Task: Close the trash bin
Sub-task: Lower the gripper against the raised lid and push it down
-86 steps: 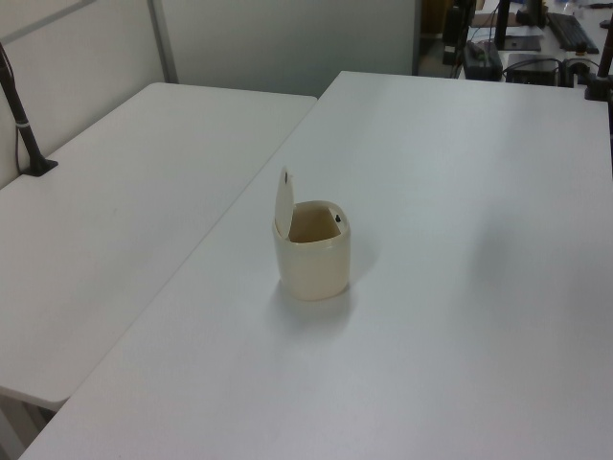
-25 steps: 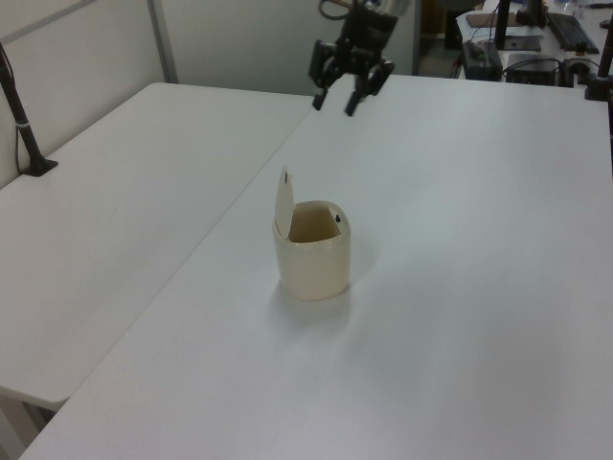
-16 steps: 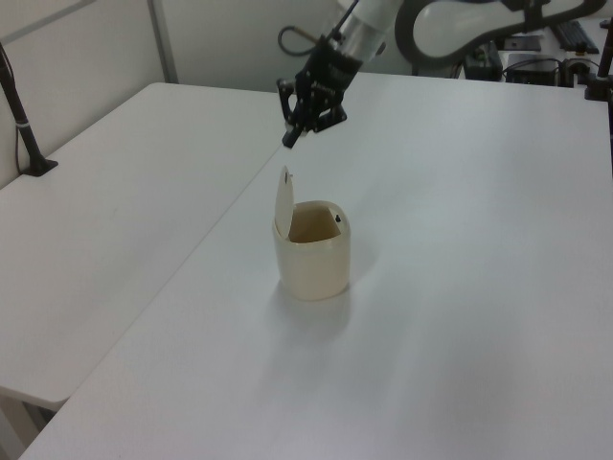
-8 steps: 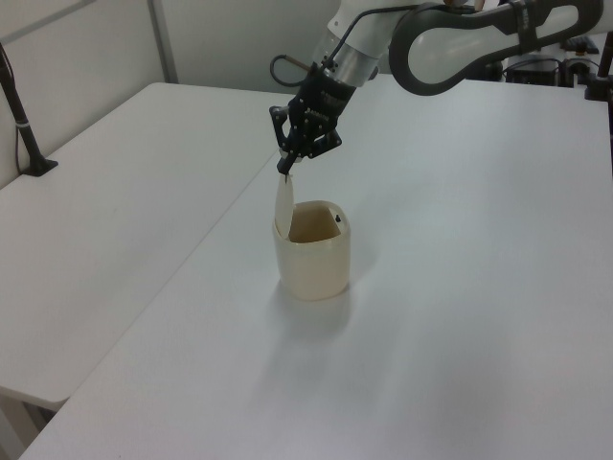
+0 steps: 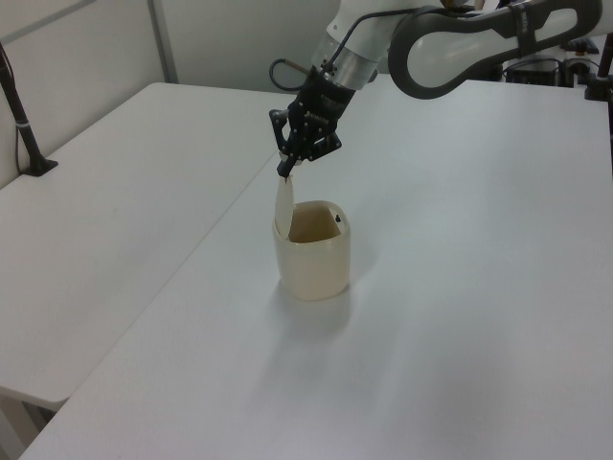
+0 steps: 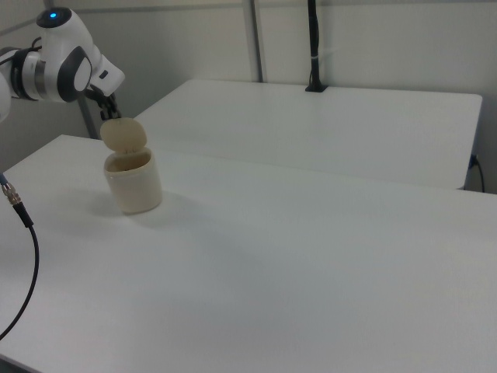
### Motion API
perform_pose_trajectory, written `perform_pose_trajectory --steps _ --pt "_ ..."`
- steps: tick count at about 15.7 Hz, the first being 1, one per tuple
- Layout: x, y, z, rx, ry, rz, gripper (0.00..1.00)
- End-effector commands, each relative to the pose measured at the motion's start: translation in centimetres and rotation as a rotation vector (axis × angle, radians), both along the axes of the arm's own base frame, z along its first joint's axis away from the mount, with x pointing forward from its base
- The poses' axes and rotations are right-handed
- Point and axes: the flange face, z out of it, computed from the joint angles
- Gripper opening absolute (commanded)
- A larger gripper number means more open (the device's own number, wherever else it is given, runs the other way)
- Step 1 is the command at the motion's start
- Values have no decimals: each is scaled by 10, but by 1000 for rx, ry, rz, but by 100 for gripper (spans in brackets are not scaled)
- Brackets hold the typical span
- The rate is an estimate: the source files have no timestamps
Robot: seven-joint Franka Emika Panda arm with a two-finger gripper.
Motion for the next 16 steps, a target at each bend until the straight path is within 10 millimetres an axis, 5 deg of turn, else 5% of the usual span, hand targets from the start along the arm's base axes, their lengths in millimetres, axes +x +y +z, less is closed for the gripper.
perform_pose_trajectory --steps 1,16 --pt "-1 2 -4 -17 -5 -5 0" --pt "-17 -14 -32 -227 95 66 0"
